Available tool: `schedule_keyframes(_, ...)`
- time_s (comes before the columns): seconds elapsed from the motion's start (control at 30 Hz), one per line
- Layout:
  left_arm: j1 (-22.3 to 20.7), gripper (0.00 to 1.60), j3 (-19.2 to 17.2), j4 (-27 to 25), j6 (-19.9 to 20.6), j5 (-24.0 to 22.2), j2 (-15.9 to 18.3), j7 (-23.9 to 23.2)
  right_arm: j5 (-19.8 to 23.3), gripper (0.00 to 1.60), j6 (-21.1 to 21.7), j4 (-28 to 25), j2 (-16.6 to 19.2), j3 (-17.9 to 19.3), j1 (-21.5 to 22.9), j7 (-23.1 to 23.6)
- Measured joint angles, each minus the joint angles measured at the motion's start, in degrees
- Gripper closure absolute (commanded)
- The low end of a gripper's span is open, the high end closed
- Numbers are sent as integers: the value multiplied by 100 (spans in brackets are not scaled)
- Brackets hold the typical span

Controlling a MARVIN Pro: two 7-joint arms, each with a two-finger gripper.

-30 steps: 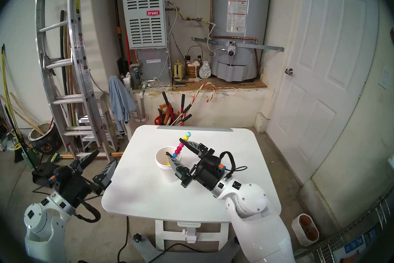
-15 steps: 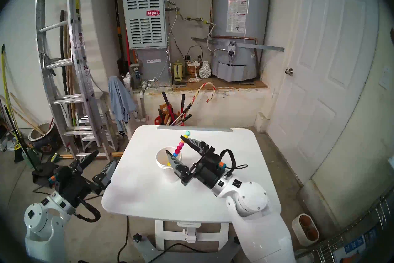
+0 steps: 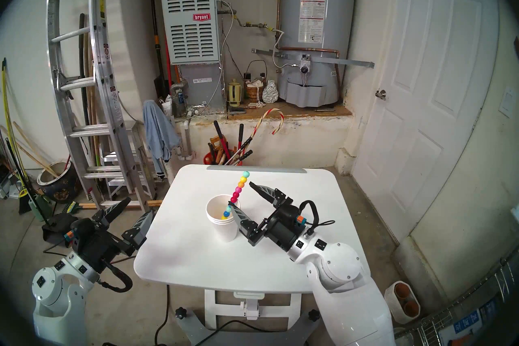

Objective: Switch the marker to another color

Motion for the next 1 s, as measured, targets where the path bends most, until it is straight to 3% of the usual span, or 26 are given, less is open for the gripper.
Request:
schedule_keyframes(0.1,-4,0,5,3,0,6,-3,0,-13,0,-21,62,-18,-14,59,-23)
schedule_keyframes(0.13,-6,0,7,6,0,9,-4,1,-25,11,-31,95,-29,-28,87,-37)
schedule_keyframes(0.17,-10,0,9,12,0,14,-5,5,-53,40,-53,148,-48,-54,130,-61)
schedule_keyframes(0.3,-22,0,11,27,1,25,-7,17,-153,38,-84,286,-96,-107,241,-123)
schedule_keyframes(0.33,-25,0,11,31,1,27,-7,20,-175,55,-88,313,-105,-117,263,-136)
schedule_keyframes(0.4,-34,0,11,43,2,37,-7,29,-238,72,-94,378,-131,-141,325,-175)
schedule_keyframes(0.5,-47,0,11,56,2,50,-7,43,-304,53,-102,448,-164,-164,405,-222)
schedule_keyframes(0.67,-62,0,11,70,2,65,-7,57,-352,51,-119,473,-204,-175,501,-264)
schedule_keyframes(0.83,-72,0,11,80,2,74,-7,61,-324,56,-127,463,-223,-187,558,-267)
schedule_keyframes(0.87,-74,0,11,81,2,75,-7,61,-319,60,-127,460,-225,-189,565,-267)
schedule_keyframes(0.93,-77,0,11,82,2,77,-7,62,-308,82,-128,456,-228,-196,580,-263)
schedule_keyframes(1.0,-80,0,11,82,2,80,-7,64,-305,83,-128,456,-231,-203,598,-258)
